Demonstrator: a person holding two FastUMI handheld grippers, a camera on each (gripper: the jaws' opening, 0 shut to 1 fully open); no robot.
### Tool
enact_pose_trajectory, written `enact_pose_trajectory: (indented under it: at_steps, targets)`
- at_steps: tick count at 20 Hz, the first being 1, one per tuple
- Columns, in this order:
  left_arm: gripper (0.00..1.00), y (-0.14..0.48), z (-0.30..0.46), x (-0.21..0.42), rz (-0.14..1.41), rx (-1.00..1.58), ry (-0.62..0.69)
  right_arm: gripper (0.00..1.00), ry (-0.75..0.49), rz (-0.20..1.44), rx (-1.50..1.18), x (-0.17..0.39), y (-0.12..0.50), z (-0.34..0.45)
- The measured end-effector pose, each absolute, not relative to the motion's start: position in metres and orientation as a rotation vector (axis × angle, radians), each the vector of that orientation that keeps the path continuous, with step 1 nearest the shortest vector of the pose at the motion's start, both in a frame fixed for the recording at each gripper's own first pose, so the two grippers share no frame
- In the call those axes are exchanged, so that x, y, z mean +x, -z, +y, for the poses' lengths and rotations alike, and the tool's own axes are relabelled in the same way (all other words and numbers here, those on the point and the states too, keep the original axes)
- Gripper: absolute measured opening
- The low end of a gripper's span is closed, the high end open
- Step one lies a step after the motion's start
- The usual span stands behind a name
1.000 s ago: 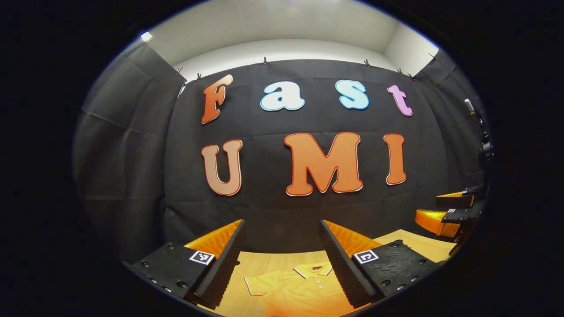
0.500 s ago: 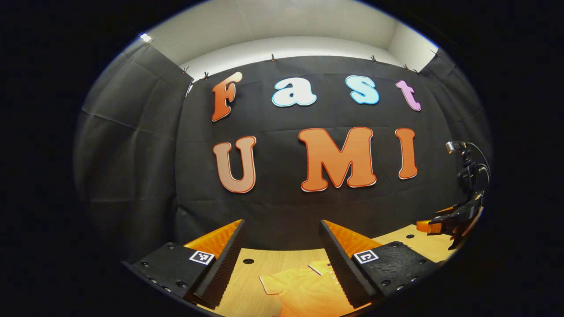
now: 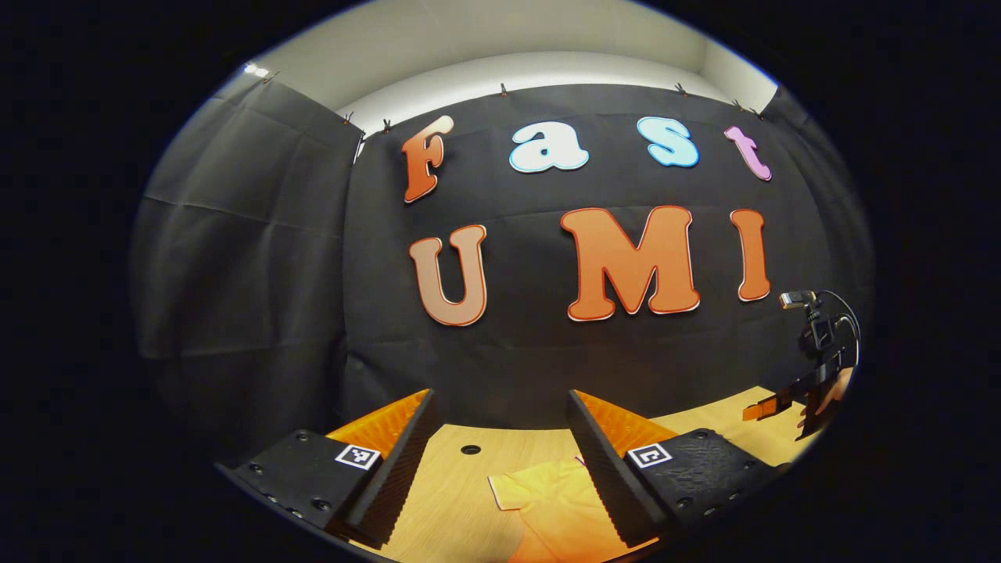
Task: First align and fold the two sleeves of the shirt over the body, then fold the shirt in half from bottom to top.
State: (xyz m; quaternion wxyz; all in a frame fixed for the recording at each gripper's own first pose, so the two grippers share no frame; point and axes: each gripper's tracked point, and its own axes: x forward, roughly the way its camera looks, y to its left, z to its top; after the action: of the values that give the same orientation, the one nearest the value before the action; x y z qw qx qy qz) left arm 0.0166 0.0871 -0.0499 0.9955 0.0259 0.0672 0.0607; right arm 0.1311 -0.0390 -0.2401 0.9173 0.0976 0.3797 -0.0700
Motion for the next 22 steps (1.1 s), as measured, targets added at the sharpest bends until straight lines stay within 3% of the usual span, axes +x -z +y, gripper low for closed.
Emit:
enact_pose_trajectory:
  at_steps: [11,22]
  targets:
    - [0.99,0.054,0.085,0.015,0.170,0.097,-0.173,0.95,0.134,1.086,0.337,0.151,0.324,-0.053]
    - [0.99,0.053,0.065,0.020,0.166,0.112,-0.141,0.90,0.132,1.340,0.403,0.160,0.404,-0.052]
